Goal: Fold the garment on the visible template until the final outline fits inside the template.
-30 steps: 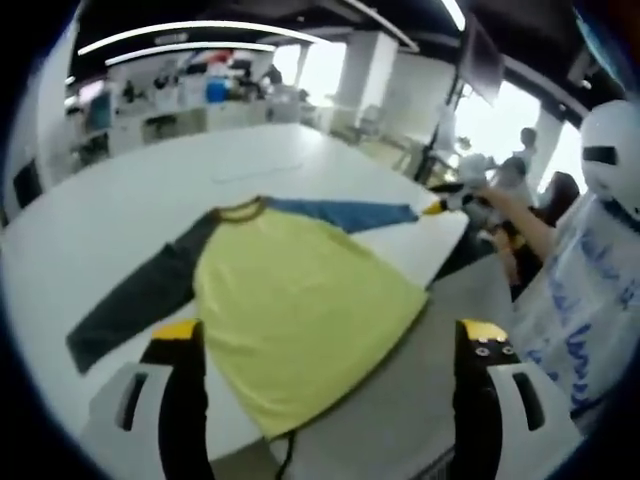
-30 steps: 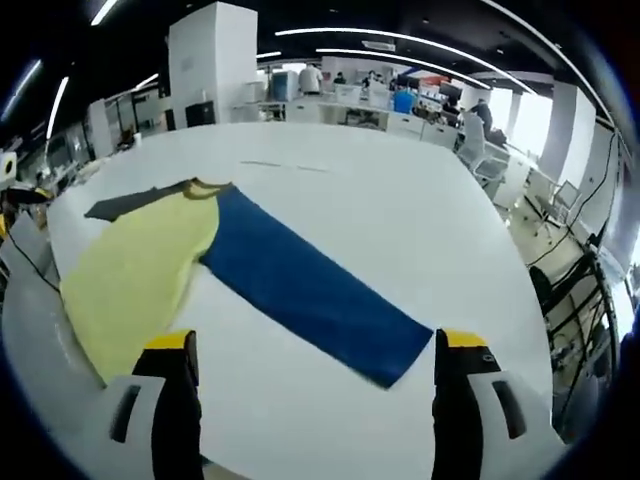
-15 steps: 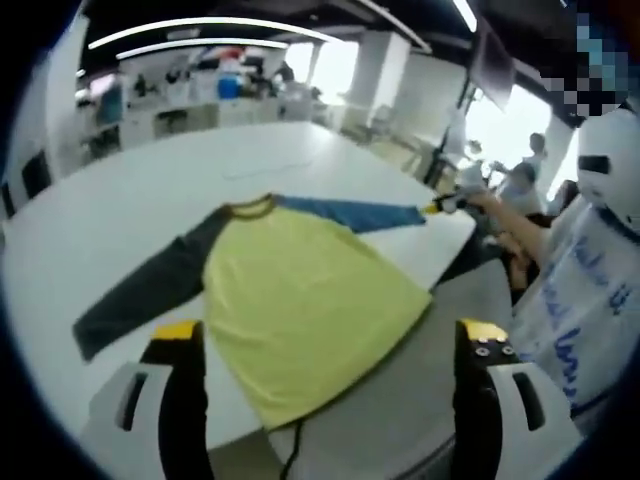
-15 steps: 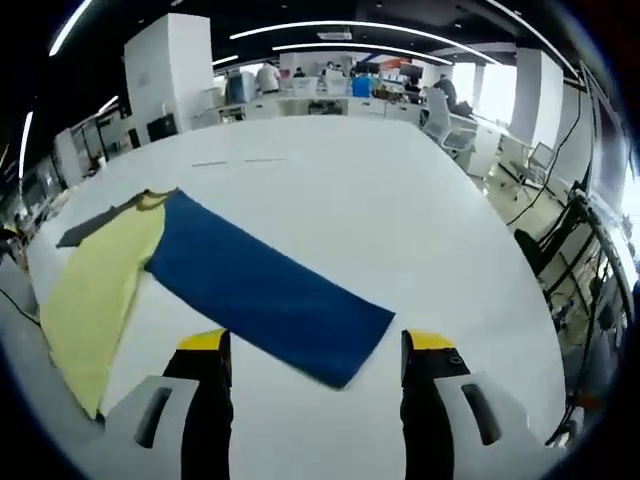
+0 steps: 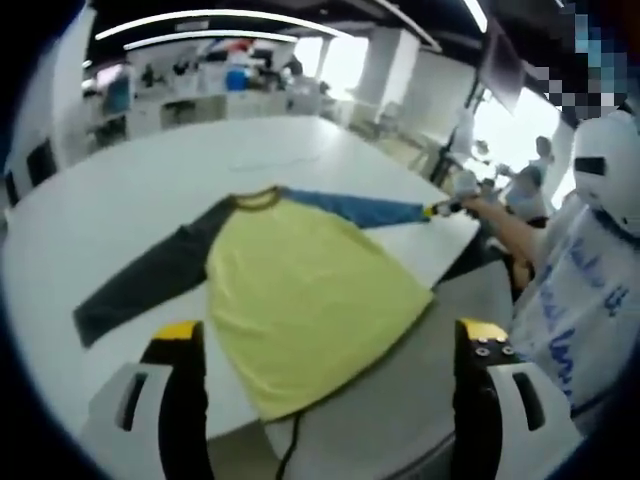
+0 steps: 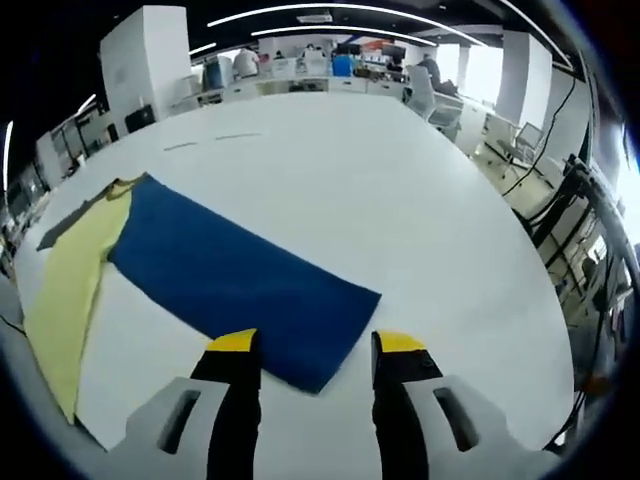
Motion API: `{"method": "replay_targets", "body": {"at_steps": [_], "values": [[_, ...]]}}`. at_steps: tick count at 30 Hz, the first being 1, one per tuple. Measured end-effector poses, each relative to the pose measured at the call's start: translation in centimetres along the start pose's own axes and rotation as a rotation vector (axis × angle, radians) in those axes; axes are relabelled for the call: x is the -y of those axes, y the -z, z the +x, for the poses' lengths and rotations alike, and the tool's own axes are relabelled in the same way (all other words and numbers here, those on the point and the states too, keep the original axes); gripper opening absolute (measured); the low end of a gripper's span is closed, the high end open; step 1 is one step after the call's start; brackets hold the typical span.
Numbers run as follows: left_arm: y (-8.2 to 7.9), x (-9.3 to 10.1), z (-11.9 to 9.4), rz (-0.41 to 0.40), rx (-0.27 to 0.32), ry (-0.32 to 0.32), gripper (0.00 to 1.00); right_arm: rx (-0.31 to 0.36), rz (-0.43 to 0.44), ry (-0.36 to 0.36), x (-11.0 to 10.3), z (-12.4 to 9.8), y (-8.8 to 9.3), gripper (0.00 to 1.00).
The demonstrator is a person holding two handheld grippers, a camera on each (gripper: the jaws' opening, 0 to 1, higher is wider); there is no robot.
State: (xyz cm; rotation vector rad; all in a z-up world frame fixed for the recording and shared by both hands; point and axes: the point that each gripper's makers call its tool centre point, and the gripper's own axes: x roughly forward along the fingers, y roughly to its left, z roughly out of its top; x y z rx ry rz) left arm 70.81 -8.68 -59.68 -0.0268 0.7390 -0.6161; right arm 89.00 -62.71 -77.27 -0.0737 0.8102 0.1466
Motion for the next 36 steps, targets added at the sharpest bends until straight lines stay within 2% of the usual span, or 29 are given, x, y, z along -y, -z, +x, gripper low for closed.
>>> {"method": "replay_targets", "body": {"at_steps": [4, 7, 12, 16, 23, 27, 36], "values": [[0.0, -0.2, -0.1, -0.006, 0.003, -0.009, 1.00, -0.014, 0.002, 0.015, 0.4, 0.4, 0.3, 0.35], [0.3, -0.4, -0.1, -0.014, 0.000, -0.014, 0.99, -0.026, -0.007, 0.048, 1.5, 0.7, 0.4, 0.32], [0.9, -1.1, -0.2, -0.032, -0.019, -0.033, 0.98, -0.030, 0.007, 0.043, 1.5, 1.0, 0.4, 0.27], [0.6, -1.1, -0.2, -0.030, -0.016, -0.034, 0.98, -0.035, 0.009, 0.053, 1.8, 1.4, 0.3, 0.25], [0.8, -1.1, -0.4, -0.039, -0.023, -0.045, 0.97, -0.033, 0.014, 0.044, 1.4, 1.4, 0.2, 0.20], [0.9, -0.9, -0.5, -0.043, -0.023, -0.044, 0.96, -0.034, 0.013, 0.036, 0.9, 1.4, 0.2, 0.10], [0.6, -1.0, -0.9, -0.035, -0.017, -0.047, 0.96, -0.048, 0.020, 0.039, 1.0, 1.5, 0.1, 0.04]]}}
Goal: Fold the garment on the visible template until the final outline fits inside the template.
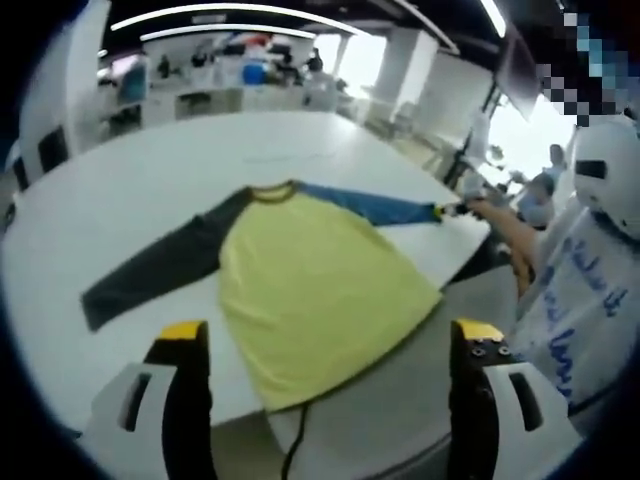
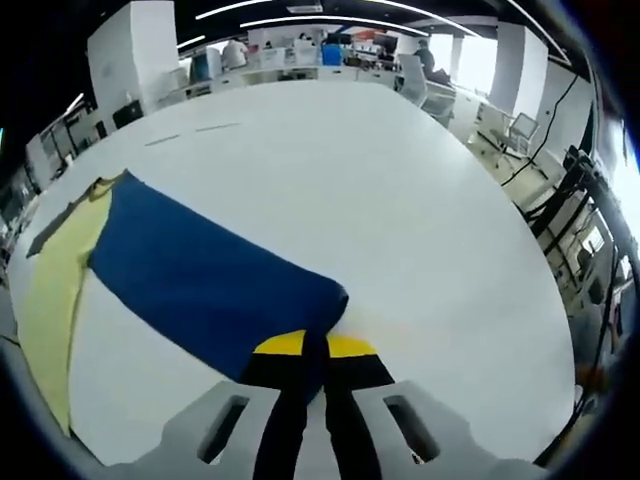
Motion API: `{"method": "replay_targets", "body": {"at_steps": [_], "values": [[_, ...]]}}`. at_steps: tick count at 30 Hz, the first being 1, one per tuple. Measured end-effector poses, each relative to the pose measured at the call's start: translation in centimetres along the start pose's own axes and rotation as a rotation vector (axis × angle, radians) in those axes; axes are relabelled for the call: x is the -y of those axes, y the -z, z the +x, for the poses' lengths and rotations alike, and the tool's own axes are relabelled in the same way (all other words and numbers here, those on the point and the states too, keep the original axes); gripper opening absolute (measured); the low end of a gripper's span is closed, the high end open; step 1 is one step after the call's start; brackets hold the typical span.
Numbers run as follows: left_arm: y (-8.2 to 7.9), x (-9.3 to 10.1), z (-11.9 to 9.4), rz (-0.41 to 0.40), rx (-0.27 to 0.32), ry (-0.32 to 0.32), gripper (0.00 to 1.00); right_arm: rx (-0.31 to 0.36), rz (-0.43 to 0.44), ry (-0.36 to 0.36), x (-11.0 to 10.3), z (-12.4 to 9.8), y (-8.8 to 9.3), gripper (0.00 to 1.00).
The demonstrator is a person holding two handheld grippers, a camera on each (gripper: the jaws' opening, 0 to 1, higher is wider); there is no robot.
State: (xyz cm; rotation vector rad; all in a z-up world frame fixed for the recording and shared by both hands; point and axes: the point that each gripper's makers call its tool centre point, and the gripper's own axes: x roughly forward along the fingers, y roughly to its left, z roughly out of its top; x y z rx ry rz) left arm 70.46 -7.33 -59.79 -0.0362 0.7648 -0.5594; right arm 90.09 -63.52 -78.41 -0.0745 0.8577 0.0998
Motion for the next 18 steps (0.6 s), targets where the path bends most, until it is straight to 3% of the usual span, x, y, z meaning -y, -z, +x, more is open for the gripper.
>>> {"method": "replay_targets", "body": {"at_steps": [7, 18], "values": [[0.5, 0.1, -0.1, 0.014, -0.015, 0.013, 0.98, -0.016, -0.048, 0.041, -0.4, -0.6, -0.6, 0.02], [0.8, -0.1, -0.7, 0.020, 0.025, 0.051, 0.98, 0.046, -0.050, 0.047, -2.0, -3.0, -3.6, 0.02]]}}
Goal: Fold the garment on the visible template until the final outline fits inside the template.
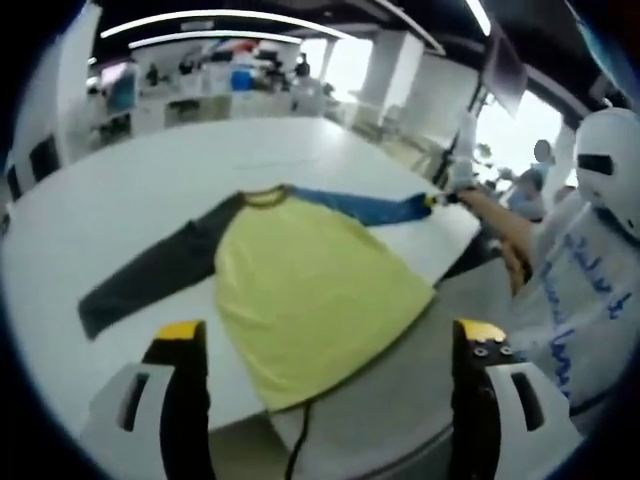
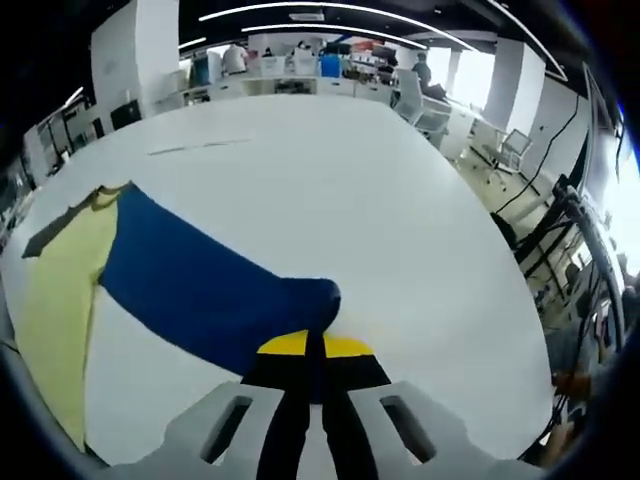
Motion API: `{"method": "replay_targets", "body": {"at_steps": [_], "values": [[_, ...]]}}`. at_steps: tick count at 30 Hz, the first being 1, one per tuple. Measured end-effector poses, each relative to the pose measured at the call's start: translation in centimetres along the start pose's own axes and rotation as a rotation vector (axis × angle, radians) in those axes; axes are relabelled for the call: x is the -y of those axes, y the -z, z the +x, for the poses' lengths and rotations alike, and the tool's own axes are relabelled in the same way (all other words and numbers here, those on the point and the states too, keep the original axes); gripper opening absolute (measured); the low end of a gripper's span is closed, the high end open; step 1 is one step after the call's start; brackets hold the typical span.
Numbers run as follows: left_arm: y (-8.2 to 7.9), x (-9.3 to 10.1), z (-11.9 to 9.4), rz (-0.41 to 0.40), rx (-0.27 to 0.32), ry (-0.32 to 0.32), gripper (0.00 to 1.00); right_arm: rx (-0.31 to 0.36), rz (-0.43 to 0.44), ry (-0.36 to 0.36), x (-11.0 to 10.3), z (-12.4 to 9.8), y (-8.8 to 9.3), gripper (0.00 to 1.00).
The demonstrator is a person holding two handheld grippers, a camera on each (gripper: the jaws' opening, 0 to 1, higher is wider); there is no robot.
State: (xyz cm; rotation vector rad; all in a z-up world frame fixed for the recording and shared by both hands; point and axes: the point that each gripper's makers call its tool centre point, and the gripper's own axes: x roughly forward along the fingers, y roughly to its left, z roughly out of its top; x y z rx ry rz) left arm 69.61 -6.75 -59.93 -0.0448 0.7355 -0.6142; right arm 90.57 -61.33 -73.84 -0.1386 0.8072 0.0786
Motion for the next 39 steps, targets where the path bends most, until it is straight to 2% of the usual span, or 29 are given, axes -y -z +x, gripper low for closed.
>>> {"method": "replay_targets", "body": {"at_steps": [15, 23, 27, 29, 39], "values": [[-0.3, -0.1, -0.9, 0.030, 0.046, 0.054, 0.99, 0.076, -0.059, -0.032, -4.9, -2.2, -5.3, 0.02], [0.4, -0.1, -1.6, 0.034, 0.053, 0.073, 1.00, 0.131, -0.132, -0.089, -10.0, -2.6, -9.1, 0.02], [0.5, -0.3, -2.0, 0.035, 0.060, 0.074, 1.00, 0.140, -0.164, -0.114, -11.3, -2.0, -10.7, 0.02], [0.6, -0.4, -2.3, 0.039, 0.068, 0.070, 1.00, 0.144, -0.189, -0.136, -14.2, -2.0, -11.8, 0.02], [1.0, -0.4, -2.7, 0.043, 0.071, 0.082, 1.00, 0.150, -0.247, -0.208, -18.9, -1.5, -12.9, 0.02]]}}
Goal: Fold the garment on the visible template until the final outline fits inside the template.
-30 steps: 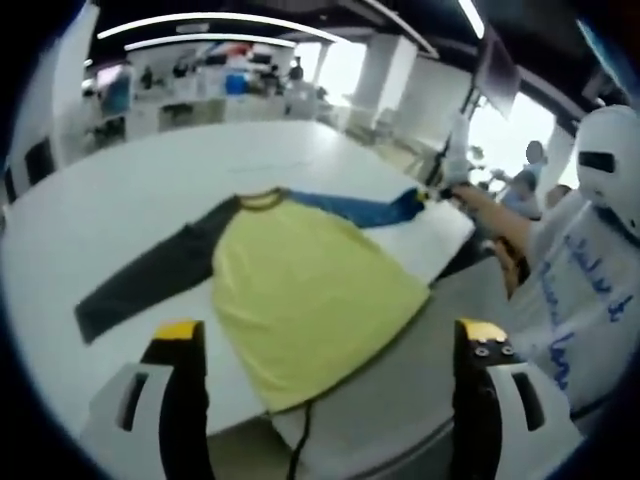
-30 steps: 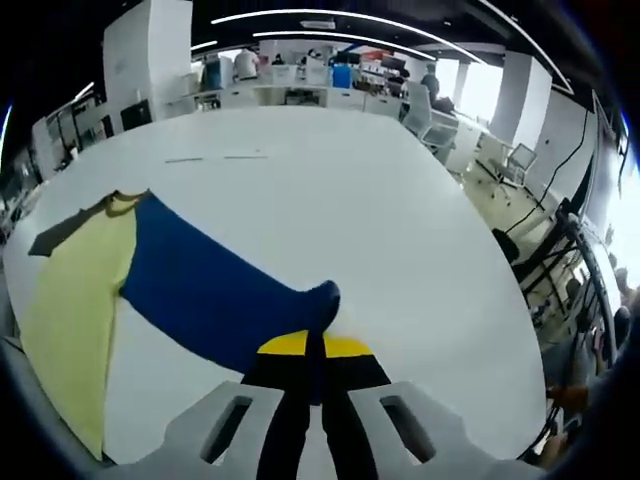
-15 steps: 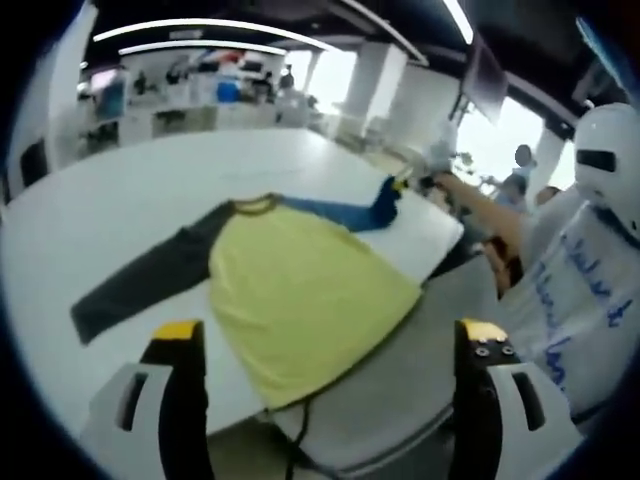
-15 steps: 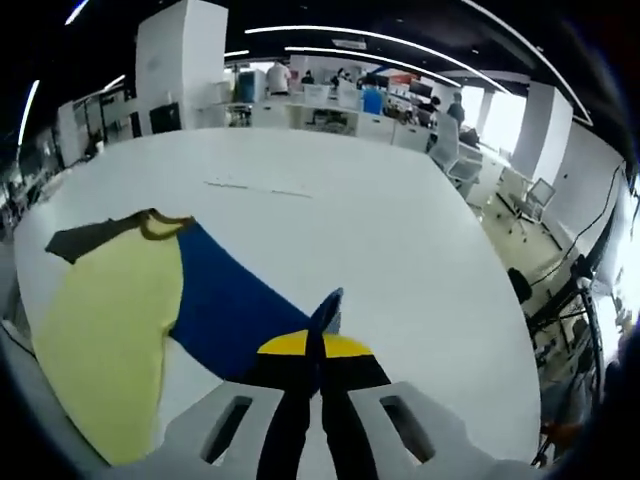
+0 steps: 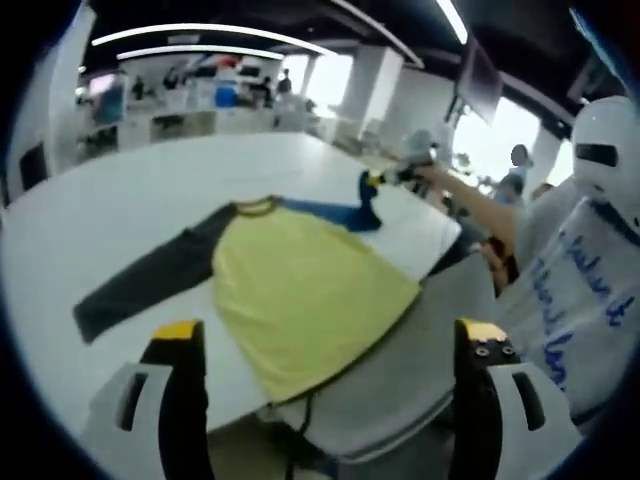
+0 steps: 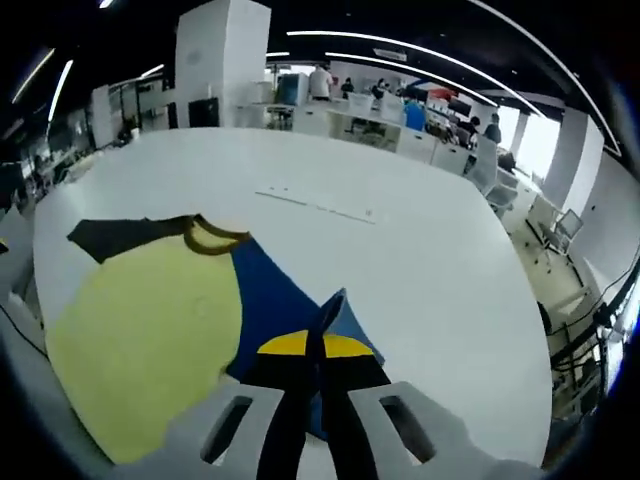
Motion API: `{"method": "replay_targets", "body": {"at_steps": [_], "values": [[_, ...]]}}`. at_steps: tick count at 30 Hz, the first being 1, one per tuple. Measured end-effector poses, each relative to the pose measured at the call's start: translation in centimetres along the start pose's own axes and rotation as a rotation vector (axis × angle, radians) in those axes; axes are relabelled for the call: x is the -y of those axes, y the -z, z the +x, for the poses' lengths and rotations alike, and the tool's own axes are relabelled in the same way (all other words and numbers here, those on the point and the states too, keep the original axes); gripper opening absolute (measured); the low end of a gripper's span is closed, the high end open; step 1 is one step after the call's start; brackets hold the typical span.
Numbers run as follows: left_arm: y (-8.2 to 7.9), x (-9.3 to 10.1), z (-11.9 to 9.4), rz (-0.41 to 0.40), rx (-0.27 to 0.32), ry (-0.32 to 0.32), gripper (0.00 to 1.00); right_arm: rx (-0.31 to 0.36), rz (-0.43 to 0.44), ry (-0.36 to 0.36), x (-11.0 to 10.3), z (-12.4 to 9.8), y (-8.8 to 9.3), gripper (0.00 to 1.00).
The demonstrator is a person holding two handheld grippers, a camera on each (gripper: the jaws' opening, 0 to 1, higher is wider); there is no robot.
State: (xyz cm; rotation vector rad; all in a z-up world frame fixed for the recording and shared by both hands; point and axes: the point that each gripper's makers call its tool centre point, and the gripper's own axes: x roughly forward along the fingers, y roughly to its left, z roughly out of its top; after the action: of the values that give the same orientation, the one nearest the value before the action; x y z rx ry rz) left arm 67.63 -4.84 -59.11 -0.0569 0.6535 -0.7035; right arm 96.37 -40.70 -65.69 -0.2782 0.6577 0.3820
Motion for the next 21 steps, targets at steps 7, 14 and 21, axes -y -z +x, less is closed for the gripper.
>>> {"method": "replay_targets", "body": {"at_steps": [7, 14, 21], "values": [[-0.3, -0.4, -0.4, 0.006, 0.013, -0.011, 1.00, 0.015, -0.026, -0.048, -3.0, 1.0, -1.7, 0.02], [-0.5, -0.6, -0.5, 0.016, 0.023, -0.020, 1.00, 0.021, -0.053, -0.097, -5.9, 2.2, -3.0, 0.02], [-1.0, -0.4, -0.9, 0.030, 0.050, -0.021, 1.00, 0.040, -0.067, -0.153, -8.8, 3.4, -4.5, 0.02]]}}
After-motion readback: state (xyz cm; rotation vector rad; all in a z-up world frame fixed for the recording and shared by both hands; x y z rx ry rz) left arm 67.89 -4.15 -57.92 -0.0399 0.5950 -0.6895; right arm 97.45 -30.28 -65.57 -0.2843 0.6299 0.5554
